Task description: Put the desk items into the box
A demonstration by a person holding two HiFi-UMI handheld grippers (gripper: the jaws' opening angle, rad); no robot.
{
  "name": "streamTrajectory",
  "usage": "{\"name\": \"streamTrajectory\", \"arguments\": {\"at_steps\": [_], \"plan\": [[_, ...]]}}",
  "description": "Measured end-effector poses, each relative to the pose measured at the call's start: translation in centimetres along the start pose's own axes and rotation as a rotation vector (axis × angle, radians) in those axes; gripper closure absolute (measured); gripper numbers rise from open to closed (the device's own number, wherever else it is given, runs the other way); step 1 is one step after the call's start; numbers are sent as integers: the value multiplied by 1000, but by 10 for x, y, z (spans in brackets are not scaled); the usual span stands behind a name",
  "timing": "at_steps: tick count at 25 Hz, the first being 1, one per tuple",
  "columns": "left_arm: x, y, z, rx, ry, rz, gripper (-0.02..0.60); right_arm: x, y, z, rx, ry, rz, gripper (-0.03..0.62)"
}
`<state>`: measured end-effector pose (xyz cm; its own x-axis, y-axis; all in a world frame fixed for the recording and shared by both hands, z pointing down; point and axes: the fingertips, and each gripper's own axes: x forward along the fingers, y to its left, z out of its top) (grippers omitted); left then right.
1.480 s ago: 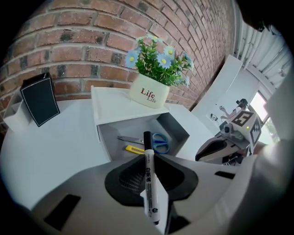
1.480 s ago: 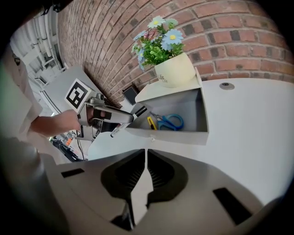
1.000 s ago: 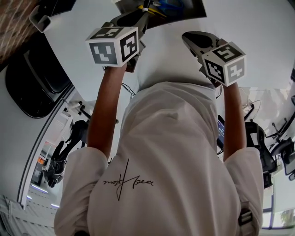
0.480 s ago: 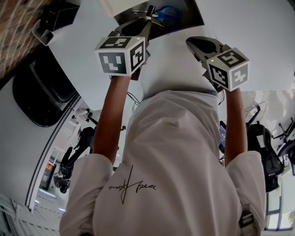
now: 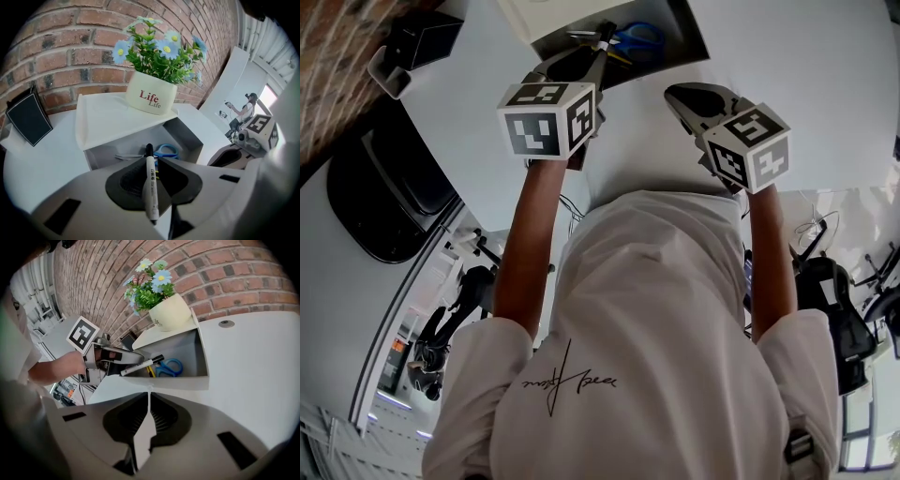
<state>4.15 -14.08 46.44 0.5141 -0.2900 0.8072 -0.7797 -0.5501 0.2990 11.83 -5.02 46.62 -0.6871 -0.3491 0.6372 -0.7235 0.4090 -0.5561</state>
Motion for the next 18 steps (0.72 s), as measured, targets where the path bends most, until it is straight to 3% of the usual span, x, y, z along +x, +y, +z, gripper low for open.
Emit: {"name": "streamTrajectory", "arguments": {"at_steps": [3, 11, 18], "plan": [[-2, 6, 2, -54, -20, -3, 515, 4, 4, 3, -20, 2, -9, 557], [-10, 3, 2, -97, -46, -29, 514, 4, 16, 12, -43, -18, -16, 557], [-20, -2, 1, -93, -63, -53, 514, -2, 20, 15, -45, -34, -26, 557]]}}
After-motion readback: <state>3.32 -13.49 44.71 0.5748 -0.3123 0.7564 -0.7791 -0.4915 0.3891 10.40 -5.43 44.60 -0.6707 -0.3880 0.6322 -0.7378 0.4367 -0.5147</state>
